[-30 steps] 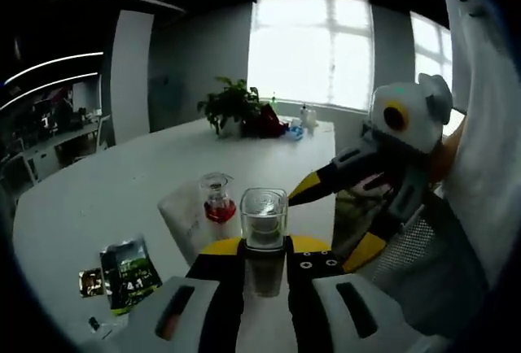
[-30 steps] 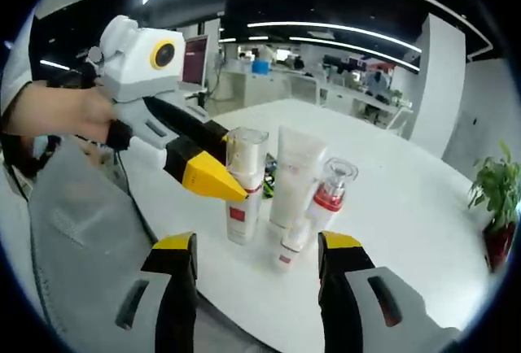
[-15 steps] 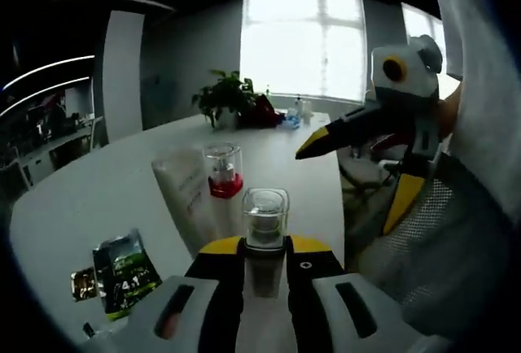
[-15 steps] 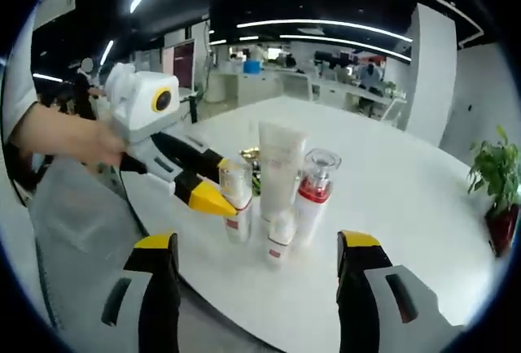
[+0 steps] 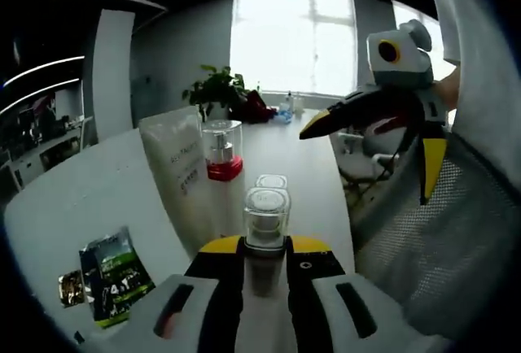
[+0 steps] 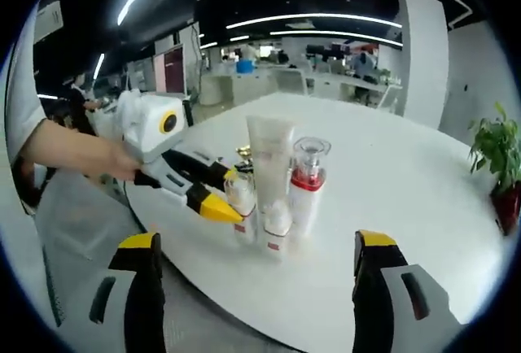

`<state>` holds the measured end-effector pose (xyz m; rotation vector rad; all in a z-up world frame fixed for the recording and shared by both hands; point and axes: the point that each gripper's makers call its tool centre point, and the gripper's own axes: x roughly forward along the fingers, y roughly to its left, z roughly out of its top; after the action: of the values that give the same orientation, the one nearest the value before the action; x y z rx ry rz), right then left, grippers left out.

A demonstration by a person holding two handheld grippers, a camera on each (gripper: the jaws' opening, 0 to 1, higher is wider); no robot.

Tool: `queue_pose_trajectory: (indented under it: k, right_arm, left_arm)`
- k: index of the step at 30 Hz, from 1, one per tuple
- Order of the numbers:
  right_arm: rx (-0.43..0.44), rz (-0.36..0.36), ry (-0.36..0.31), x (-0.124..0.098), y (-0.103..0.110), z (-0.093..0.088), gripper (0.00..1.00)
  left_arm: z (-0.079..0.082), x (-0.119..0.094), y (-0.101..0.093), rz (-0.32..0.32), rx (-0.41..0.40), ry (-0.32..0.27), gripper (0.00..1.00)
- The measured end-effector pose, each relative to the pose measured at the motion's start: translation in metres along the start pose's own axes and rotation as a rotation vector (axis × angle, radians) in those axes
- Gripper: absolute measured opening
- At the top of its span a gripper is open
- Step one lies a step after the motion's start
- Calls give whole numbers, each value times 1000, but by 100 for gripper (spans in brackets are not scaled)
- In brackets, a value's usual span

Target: Arrange the skincare products in the storage area until every visible bottle or jar stands upright without overlapping.

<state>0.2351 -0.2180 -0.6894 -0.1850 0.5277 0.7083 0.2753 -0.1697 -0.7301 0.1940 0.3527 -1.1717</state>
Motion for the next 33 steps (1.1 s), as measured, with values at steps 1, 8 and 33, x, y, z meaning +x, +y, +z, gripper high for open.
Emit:
queue_pose_trajectory:
  k: [1, 8, 33]
  right_arm:
    - [3, 2, -1, 0, 0, 0, 99]
    - [16, 4, 31, 2, 0, -6, 100]
    - [15, -13, 45, 3, -2, -8, 99]
  left_arm:
    - [-1, 1, 0, -3, 0, -1, 15]
    - [-7, 4, 3, -31, -4, -14, 14]
    - [-25, 12, 3, -76, -30, 24, 16]
